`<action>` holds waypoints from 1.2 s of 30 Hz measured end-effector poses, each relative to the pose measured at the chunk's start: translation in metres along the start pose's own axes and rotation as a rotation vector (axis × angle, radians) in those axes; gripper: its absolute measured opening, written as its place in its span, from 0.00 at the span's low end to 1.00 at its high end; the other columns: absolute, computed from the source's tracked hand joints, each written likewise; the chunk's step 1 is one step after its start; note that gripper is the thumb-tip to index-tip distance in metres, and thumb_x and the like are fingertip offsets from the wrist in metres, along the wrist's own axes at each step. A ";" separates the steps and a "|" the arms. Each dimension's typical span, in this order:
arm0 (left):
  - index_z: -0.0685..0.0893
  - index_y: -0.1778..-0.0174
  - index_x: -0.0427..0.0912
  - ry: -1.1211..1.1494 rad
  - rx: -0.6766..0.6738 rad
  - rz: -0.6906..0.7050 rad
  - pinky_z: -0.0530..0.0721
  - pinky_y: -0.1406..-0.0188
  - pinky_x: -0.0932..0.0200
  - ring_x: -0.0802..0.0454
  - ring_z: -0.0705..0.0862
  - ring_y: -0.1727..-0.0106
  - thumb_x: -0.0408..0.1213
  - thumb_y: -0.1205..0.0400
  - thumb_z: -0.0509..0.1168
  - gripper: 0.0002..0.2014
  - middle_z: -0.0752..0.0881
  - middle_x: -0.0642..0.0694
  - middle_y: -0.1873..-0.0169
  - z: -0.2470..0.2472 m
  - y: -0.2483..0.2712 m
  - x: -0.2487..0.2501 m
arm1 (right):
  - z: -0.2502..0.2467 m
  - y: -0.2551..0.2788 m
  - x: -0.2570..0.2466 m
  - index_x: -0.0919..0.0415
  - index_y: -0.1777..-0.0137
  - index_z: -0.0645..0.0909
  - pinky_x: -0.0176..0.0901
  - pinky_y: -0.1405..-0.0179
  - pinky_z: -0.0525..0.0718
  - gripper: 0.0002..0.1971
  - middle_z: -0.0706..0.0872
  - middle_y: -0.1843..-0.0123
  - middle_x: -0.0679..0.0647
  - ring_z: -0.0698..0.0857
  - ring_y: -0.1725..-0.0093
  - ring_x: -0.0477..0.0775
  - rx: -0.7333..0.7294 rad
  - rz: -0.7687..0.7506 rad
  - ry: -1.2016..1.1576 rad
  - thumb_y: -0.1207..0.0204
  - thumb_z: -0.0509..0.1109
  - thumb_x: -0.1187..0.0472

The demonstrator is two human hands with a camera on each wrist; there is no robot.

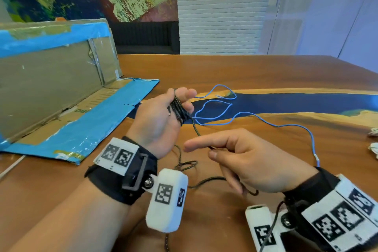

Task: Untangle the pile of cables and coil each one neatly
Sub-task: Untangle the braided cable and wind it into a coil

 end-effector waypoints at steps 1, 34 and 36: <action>0.80 0.38 0.28 -0.109 -0.007 -0.021 0.82 0.59 0.59 0.49 0.80 0.65 0.35 0.07 0.52 0.15 0.91 0.41 0.59 0.003 0.003 -0.004 | 0.001 0.000 -0.001 0.43 0.32 0.85 0.40 0.76 0.73 0.22 0.80 0.83 0.50 0.73 0.85 0.47 -0.006 -0.016 0.004 0.09 0.55 0.68; 0.74 0.53 0.42 0.192 -0.297 -0.184 0.79 0.54 0.57 0.54 0.73 0.76 0.43 0.07 0.47 0.15 0.68 0.52 0.74 0.031 0.028 -0.016 | -0.020 -0.014 0.024 0.60 0.41 0.87 0.31 0.84 0.55 0.13 0.82 0.64 0.59 0.57 0.82 0.45 0.428 0.064 -0.556 0.11 0.60 0.69; 0.76 0.50 0.42 0.197 -0.259 -0.145 0.79 0.54 0.59 0.56 0.70 0.78 0.43 0.07 0.48 0.15 0.72 0.52 0.73 0.029 0.025 -0.013 | -0.010 -0.015 0.020 0.58 0.41 0.87 0.31 0.84 0.56 0.14 0.83 0.63 0.59 0.58 0.82 0.46 0.362 0.060 -0.454 0.10 0.59 0.69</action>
Point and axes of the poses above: each hand's wrist, its own y-axis away from the middle knuckle, its own z-axis out of the palm, x = y × z, the point moved 2 cm from there along -y, towards the middle knuckle
